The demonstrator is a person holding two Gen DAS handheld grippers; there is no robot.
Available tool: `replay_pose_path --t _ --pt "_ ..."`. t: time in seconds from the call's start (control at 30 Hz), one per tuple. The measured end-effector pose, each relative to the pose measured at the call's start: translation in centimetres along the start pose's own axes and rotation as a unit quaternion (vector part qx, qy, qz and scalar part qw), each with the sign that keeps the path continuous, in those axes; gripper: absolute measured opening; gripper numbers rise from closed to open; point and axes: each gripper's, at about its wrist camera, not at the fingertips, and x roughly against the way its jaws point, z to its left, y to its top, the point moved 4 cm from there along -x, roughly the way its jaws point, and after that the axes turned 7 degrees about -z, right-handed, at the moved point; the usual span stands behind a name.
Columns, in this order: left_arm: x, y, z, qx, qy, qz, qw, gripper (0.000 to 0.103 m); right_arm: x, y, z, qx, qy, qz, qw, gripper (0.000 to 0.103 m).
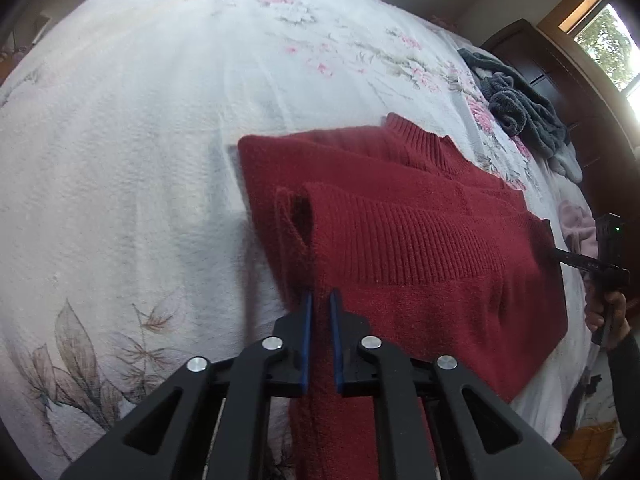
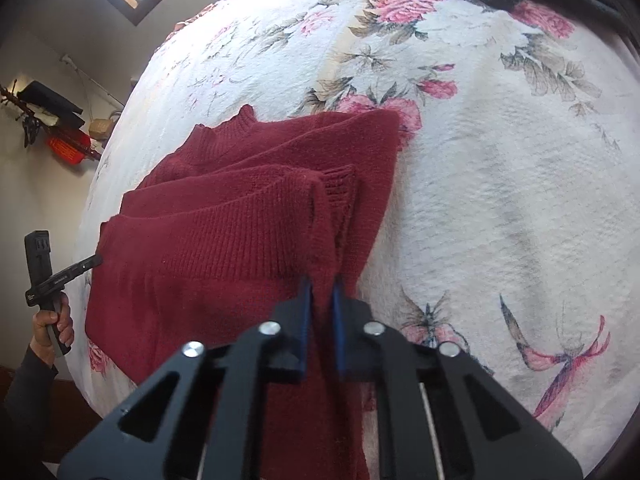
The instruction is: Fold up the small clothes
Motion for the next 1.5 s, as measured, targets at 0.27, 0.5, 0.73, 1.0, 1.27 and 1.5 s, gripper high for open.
replay_pose_path --t 0.27,0.5,0.73,1.0,1.27,1.5 --pt "3.8 0.4 -1.0 0.003 -0.014 -0.061 0.9980 0.005 2.6 0.2 1.6 0.027 -0.006 -0.040 0.999 0.005" --pt "8.4 4.5 -2.6 -0.026 -0.021 -0.109 0.9935 0.005 6.7 2.9 2.9 0.038 0.004 -0.088 0.995 0.005" --pt "7.7 11.1 -1.8 -0.025 -0.017 -0.127 0.9914 0.005 6.7 8.8 2.0 -0.019 0.028 -0.114 0.993 0.005" --pt "-1.3 15.3 1.2 0.003 0.024 -0.059 0.9980 0.005 0.3 14.2 -0.6 -0.059 -0.014 -0.075 0.995 0.005" --pt "-8.8 13.4 5.0 0.069 0.061 0.033 0.9952 0.005 -6.7 13.0 -3.5 -0.087 -0.076 0.004 0.993 0.005" --pt "-5.6 16.5 3.6 0.068 0.038 -0.022 0.9967 0.005 -4.8 13.7 -2.8 -0.084 -0.056 -0.029 0.994 0.005"
